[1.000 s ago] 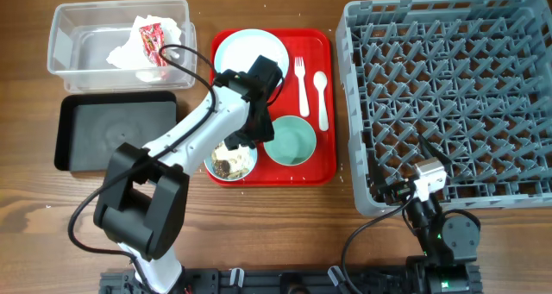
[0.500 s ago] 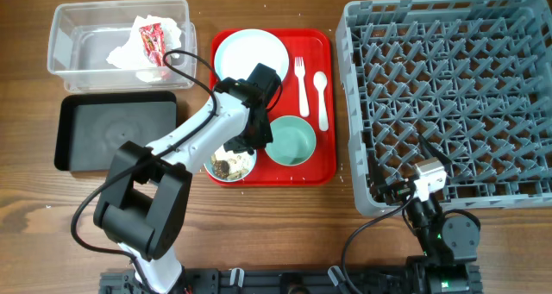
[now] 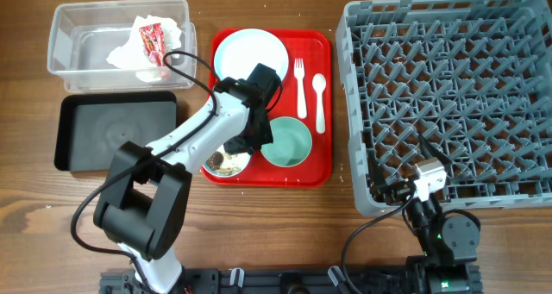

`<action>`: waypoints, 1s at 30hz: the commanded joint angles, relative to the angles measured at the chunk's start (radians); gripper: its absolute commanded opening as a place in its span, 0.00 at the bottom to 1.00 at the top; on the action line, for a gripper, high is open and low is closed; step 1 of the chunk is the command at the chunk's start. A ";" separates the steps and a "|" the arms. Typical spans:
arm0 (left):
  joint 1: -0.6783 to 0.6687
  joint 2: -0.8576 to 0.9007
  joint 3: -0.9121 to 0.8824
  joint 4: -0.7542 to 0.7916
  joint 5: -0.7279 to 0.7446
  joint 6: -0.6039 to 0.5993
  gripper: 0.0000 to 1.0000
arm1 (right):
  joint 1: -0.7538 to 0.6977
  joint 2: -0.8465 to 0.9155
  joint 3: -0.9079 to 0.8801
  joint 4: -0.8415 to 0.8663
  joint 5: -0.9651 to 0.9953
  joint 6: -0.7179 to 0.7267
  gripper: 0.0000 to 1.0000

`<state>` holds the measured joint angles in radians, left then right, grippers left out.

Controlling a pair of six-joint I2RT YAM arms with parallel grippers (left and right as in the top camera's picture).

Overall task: Sort waste into correct bins and load items into the dishwasher rack
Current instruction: 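Grasp the bowl of food scraps with the left gripper and lift it, then tip the bowl over the black tray with the left gripper to empty scraps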

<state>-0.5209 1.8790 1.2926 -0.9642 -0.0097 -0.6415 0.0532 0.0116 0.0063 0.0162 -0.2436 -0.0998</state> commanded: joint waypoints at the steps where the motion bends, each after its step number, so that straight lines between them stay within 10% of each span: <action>1: 0.008 -0.042 0.079 -0.047 0.027 0.010 0.04 | -0.005 -0.004 -0.001 0.005 -0.014 -0.005 1.00; 16: 0.091 -0.230 0.234 -0.154 0.182 0.092 0.04 | -0.005 -0.004 -0.001 0.005 -0.014 -0.005 1.00; 30: 0.712 -0.327 0.232 -0.064 0.437 0.210 0.04 | -0.005 -0.004 -0.001 0.005 -0.014 -0.005 1.00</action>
<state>0.1097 1.5539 1.5085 -1.0592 0.3241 -0.4892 0.0532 0.0116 0.0063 0.0166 -0.2436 -0.0998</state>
